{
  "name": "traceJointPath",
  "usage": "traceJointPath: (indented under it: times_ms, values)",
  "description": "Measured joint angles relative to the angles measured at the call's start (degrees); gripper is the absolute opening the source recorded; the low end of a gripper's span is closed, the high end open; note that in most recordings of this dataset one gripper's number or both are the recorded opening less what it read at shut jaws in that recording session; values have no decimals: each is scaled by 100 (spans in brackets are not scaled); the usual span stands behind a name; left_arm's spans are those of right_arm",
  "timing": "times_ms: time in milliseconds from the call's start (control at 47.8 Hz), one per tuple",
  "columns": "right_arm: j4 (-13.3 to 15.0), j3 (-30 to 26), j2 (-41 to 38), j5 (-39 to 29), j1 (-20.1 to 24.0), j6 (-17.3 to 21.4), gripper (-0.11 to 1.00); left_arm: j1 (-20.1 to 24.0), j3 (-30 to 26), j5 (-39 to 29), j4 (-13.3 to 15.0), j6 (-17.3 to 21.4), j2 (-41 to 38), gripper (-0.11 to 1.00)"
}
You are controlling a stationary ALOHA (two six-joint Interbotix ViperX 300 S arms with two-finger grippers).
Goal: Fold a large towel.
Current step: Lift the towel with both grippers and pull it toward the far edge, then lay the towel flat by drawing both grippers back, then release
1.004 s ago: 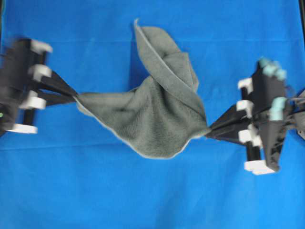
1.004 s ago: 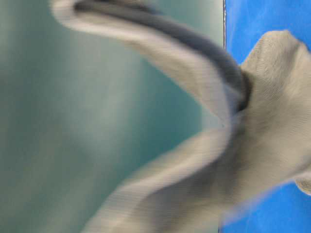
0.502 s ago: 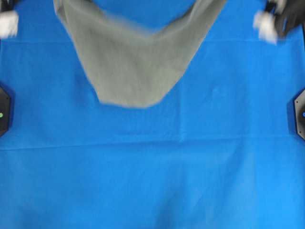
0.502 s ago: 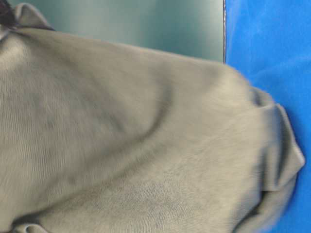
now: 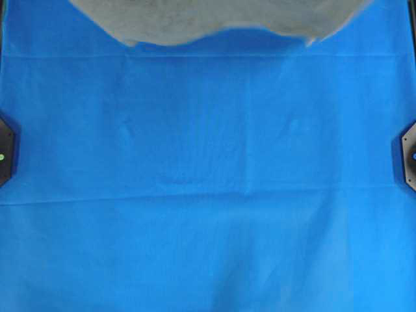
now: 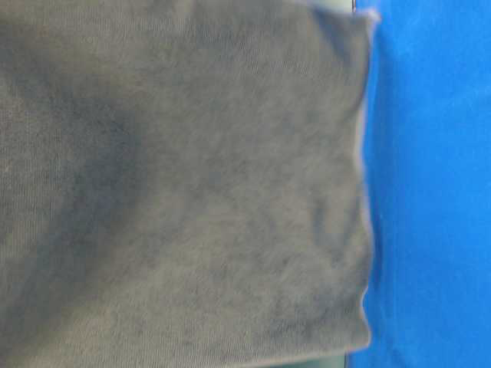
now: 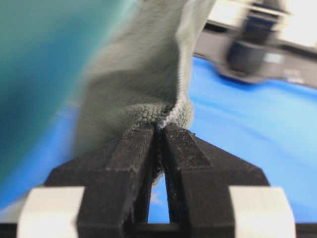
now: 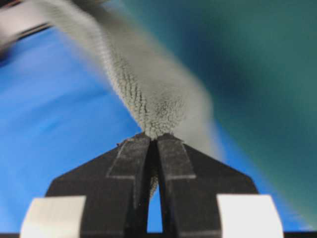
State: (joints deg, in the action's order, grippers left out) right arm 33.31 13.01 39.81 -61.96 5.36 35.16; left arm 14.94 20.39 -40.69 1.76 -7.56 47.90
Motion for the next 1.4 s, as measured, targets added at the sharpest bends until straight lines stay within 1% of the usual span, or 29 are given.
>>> traceJointPath:
  times_ms: [84,146,167,251,293,397,460,585,648,711,753,836,857,941,1004,1066,1150,1234,1338,1401]
  values:
    - [-220,-53,0,-26,624,79,2,-598,-70,-88,9,-580,62,3]
    - [-281,-132,0,0,1072,211,2,-984,-149,-114,9,-870,70,3]
    - [-281,-158,0,18,1187,255,2,-1169,-185,-123,0,-1046,79,3]
    - [-290,-281,-53,167,1670,396,2,-1661,-299,-132,18,-1292,62,3]
    - [-290,-343,-97,229,1872,457,2,-1828,-369,-132,18,-1415,53,3]
    - [-290,-501,-255,360,2303,457,2,-2074,-501,-123,18,-1573,-18,3]
    - [-272,-580,-378,404,2452,457,2,-2153,-571,-132,18,-1652,-79,3]
    - [-211,-633,-527,413,2549,457,2,-2153,-615,-149,-9,-1670,-141,3]
    - [-88,-642,-527,237,2566,483,2,-2153,-615,-158,-44,-1661,-132,3]
    - [105,-642,-510,-44,2522,545,2,-2118,-615,-193,-79,-1644,-123,3]
    - [299,-642,-510,-308,2443,677,2,-1986,-571,-255,-88,-1652,-114,3]
    - [668,-624,-501,-835,2250,1002,2,-1608,-413,-325,-97,-1652,-141,3]
    - [800,-606,-501,-1011,2171,1107,2,-1503,-369,-334,-97,-1652,-149,3]
    - [1116,-475,-510,-1529,1916,1248,2,-1081,-70,-334,-97,-1661,-211,3]
    - [1204,-360,-554,-1828,1652,1283,2,-756,158,-299,-97,-1652,-272,3]
    - [1230,-246,-606,-2004,1371,1274,2,-501,343,-255,-97,-1608,-334,3]
    - [1239,-53,-642,-2048,1011,1274,2,-88,659,-114,-97,-1529,-325,3]
    - [1222,290,-712,-1978,448,1301,2,343,949,9,-97,-1406,-308,3]
    - [1195,729,-800,-1846,-123,1310,2,861,1301,202,-88,-1081,-378,3]
    - [1187,967,-826,-1661,-492,1301,2,1266,1477,352,-88,-835,-483,3]
